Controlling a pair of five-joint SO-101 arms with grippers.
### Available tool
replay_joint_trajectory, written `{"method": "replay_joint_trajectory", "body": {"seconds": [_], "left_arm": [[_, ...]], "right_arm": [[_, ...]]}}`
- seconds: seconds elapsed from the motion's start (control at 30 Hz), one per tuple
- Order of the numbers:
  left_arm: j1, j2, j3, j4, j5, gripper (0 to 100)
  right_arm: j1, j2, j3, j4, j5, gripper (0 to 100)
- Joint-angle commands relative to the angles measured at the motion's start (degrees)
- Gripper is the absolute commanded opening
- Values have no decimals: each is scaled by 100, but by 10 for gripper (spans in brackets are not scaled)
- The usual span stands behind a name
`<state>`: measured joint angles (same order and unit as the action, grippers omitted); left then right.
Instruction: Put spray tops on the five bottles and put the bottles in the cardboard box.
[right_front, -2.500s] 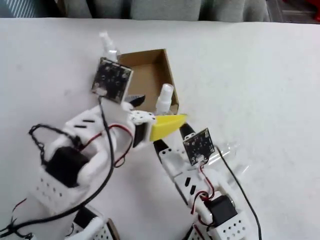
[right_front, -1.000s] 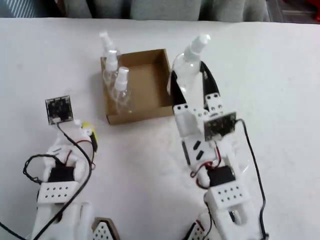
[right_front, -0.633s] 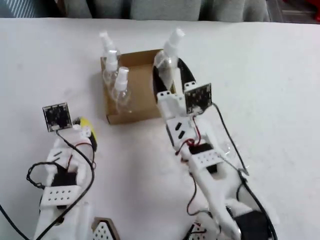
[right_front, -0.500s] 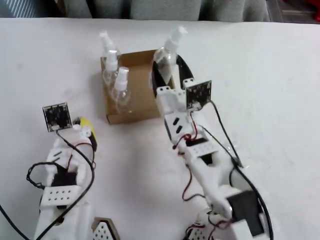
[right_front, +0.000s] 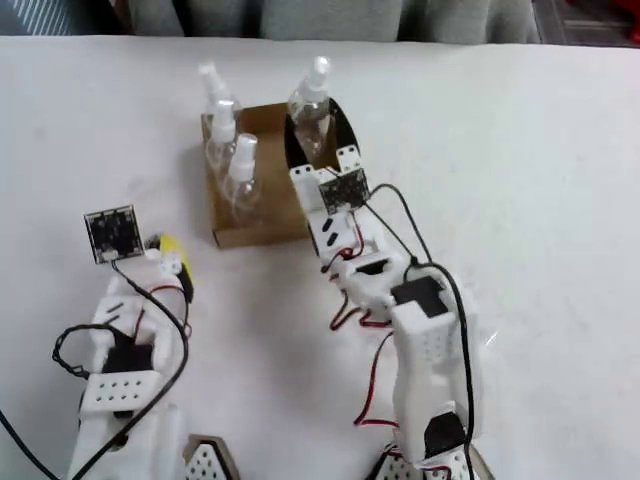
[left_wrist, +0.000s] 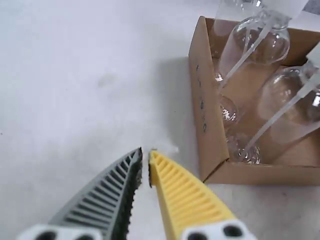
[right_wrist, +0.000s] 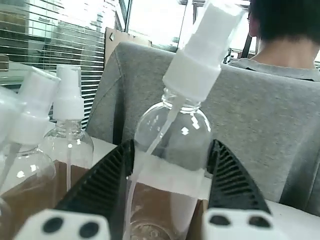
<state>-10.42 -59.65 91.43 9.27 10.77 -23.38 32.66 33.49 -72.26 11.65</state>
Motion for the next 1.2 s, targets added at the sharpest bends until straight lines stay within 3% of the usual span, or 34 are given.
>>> {"method": "replay_joint_trajectory", "body": {"seconds": [0.0,0.4,0.63,0.8,1.17], "left_arm": [[-75,-13,-44,-176,-44,35],[-75,-13,-44,-185,-44,35],[-75,-13,-44,-185,-44,35],[-75,-13,-44,-185,-44,35],[-75,-13,-44,-185,-44,35]], "right_arm": [[-4,233,-624,-154,88,84],[-4,699,-1081,-110,88,84],[163,708,-1275,611,70,84],[391,708,-1538,1103,-607,84],[488,699,-1565,1165,-598,84]]}}
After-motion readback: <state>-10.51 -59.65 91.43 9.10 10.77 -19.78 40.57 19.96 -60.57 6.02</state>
